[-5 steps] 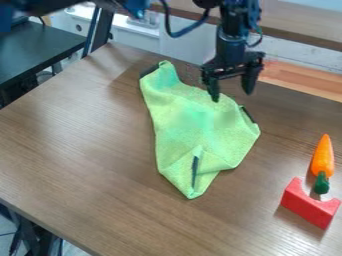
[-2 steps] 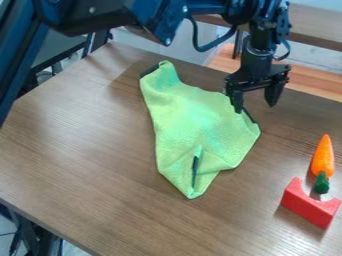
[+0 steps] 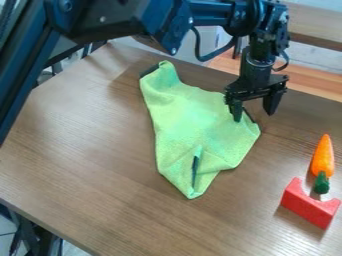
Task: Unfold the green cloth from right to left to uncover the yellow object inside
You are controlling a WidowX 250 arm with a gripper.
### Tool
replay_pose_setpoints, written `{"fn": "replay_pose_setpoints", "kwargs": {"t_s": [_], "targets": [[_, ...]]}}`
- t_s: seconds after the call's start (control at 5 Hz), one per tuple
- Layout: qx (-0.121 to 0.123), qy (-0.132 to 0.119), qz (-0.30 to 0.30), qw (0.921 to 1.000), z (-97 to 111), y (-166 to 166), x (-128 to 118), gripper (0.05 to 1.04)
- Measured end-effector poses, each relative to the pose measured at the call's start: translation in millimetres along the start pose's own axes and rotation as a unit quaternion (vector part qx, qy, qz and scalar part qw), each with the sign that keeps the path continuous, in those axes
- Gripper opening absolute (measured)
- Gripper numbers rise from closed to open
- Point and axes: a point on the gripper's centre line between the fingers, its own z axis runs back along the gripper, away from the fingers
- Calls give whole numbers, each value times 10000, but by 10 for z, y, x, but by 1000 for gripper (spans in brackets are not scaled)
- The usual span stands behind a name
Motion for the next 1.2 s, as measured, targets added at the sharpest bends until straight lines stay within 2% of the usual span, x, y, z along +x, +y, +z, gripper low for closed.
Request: {"fn": "replay_pose_setpoints", "kwargs": {"t_s": [0.2,0.4,0.6,0.8,1.0,1.2], "targets": [[98,46,-9,9999,-125,22,-17,867],[44,31,5,10000,-132,-14,0,571],[27,136,-21,9999,-142,-20,-33,299],[-96,383,-24,9992,-143,-4,-38,143],[-265,804,61,9964,-135,64,-15,120],[-394,1207,80,9919,-90,136,7,278]]}}
